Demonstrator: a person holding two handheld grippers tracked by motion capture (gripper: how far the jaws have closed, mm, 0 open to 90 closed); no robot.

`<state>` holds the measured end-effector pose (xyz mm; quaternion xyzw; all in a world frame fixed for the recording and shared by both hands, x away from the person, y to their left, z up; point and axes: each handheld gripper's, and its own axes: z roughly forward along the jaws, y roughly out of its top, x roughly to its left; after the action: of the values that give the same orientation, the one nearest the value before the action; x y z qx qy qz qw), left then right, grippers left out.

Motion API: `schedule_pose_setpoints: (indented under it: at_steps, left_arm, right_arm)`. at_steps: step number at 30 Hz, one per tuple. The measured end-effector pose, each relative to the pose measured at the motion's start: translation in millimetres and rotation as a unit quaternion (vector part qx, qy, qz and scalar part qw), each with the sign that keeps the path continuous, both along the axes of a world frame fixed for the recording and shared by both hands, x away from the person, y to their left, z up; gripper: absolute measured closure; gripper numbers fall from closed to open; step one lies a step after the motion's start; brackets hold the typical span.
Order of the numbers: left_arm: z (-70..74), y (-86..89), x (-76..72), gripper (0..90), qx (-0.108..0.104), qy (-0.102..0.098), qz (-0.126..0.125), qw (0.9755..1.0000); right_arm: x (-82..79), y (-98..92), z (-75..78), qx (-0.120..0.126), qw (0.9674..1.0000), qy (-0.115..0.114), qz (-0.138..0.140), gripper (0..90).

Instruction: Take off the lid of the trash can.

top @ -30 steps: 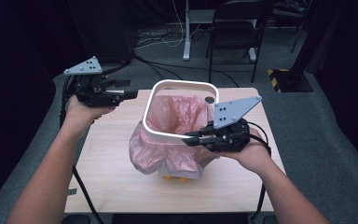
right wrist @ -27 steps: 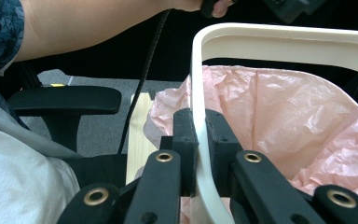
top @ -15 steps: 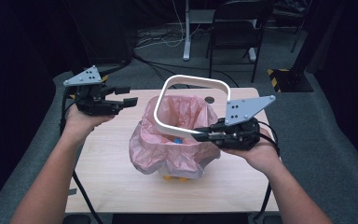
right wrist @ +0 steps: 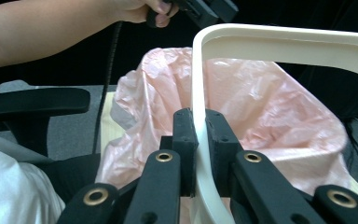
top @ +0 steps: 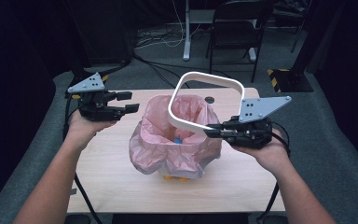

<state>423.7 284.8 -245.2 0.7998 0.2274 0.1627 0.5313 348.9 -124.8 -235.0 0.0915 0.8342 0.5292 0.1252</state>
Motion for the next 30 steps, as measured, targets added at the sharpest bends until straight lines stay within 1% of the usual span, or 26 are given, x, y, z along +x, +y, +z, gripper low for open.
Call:
schedule_pose_setpoints:
  at_steps: [1, 6, 9, 16, 21, 22, 23, 28, 29, 30]
  left_arm:
    - [-1.3, -0.5, -0.7, 43.4, 0.000, 0.001, -0.001, 1.0000]
    - [-2.3, -1.8, -2.0, 43.4, -0.001, 0.001, -0.004, 1.0000]
    - [-2.9, -4.3, -3.8, 43.4, 0.001, 0.000, -0.009, 1.0000]
    - [-4.2, -9.8, -7.4, 43.2, 0.003, -0.001, -0.018, 0.9998]
    - [-6.3, -15.5, -11.2, 43.1, 0.006, -0.002, -0.031, 0.9995]
    - [-6.3, -15.5, -11.2, 43.1, 0.006, -0.002, -0.031, 0.9995]
    - [-6.8, -16.9, -12.0, 43.0, 0.005, -0.002, -0.033, 0.9994]
    - [-8.2, -18.4, -11.7, 42.9, 0.007, -0.001, -0.034, 0.9994]
    - [-8.7, -18.8, -11.7, 43.0, 0.008, -0.001, -0.034, 0.9994]
    - [-8.7, -18.8, -11.7, 42.9, 0.008, -0.001, -0.034, 0.9994]
  right_arm:
    - [0.0, -3.6, -0.4, -0.001, 1.0000, -0.001, -0.007, 83.7]
    - [1.4, -10.7, -0.8, -0.001, 0.9998, -0.002, -0.020, 83.7]
    - [2.6, -18.0, -1.1, 0.003, 0.9995, -0.004, -0.031, 83.7]
    - [4.0, -26.2, -4.5, 0.004, 0.9988, -0.005, -0.049, 83.7]
    - [6.0, -36.9, -8.4, 0.011, 0.9976, -0.005, -0.068, 83.7]
    - [6.0, -36.9, -8.4, 0.011, 0.9976, -0.005, -0.068, 83.7]
    - [6.2, -40.5, -9.2, 0.012, 0.9970, -0.006, -0.076, 83.7]
    - [6.2, -47.0, -11.1, 0.014, 0.9959, -0.007, -0.089, 83.7]
    - [6.2, -49.8, -12.3, 0.012, 0.9952, -0.008, -0.097, 83.7]
    - [6.2, -49.8, -12.3, 0.012, 0.9952, -0.008, -0.097, 83.7]
